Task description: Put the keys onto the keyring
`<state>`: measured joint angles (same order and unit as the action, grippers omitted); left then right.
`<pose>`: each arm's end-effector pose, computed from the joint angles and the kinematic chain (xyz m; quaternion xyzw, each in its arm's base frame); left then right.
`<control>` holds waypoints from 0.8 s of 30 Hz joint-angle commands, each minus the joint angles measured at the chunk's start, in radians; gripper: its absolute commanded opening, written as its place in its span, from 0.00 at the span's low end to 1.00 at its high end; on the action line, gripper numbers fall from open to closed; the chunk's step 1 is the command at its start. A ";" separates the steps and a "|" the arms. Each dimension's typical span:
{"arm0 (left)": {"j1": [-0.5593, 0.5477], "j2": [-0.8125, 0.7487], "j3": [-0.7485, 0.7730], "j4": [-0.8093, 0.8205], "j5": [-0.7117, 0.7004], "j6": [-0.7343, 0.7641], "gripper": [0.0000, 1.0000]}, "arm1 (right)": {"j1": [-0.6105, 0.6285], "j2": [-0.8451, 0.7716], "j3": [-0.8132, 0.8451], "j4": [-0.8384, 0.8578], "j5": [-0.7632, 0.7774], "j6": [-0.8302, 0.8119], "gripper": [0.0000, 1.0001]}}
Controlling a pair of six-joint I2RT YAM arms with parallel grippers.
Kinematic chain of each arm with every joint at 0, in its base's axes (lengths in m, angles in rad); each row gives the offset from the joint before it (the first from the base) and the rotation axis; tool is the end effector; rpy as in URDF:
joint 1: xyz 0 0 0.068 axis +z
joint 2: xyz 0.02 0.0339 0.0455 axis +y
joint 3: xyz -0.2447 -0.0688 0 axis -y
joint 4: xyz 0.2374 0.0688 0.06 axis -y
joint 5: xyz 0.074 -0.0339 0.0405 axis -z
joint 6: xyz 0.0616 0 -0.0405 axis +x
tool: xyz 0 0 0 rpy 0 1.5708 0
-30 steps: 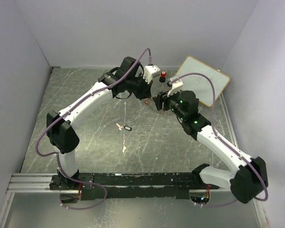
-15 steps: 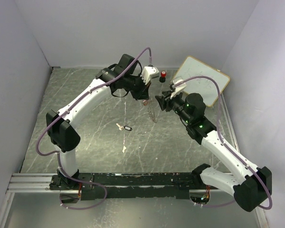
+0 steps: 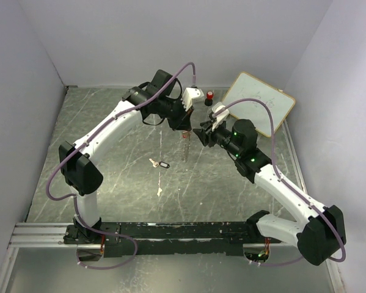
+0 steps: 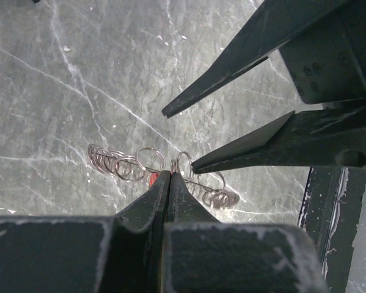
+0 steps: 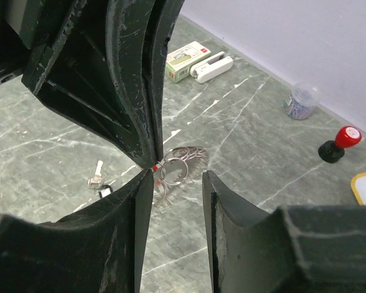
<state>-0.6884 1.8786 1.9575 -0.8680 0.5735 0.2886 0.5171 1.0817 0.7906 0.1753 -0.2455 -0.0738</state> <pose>0.2990 -0.2892 0.3360 0.5113 0.7325 -0.3289 0.3062 0.2382 0.1527 0.3034 -0.2937 0.6854 0.2343 0.6237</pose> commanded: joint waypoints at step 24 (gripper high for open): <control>0.003 -0.017 0.018 -0.041 0.164 0.104 0.07 | -0.002 0.031 -0.067 0.150 -0.137 -0.099 0.23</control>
<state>-0.6815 1.8786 1.9572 -0.8951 0.6449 0.3645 0.5171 1.1416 0.7513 0.2501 -0.3443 -0.1261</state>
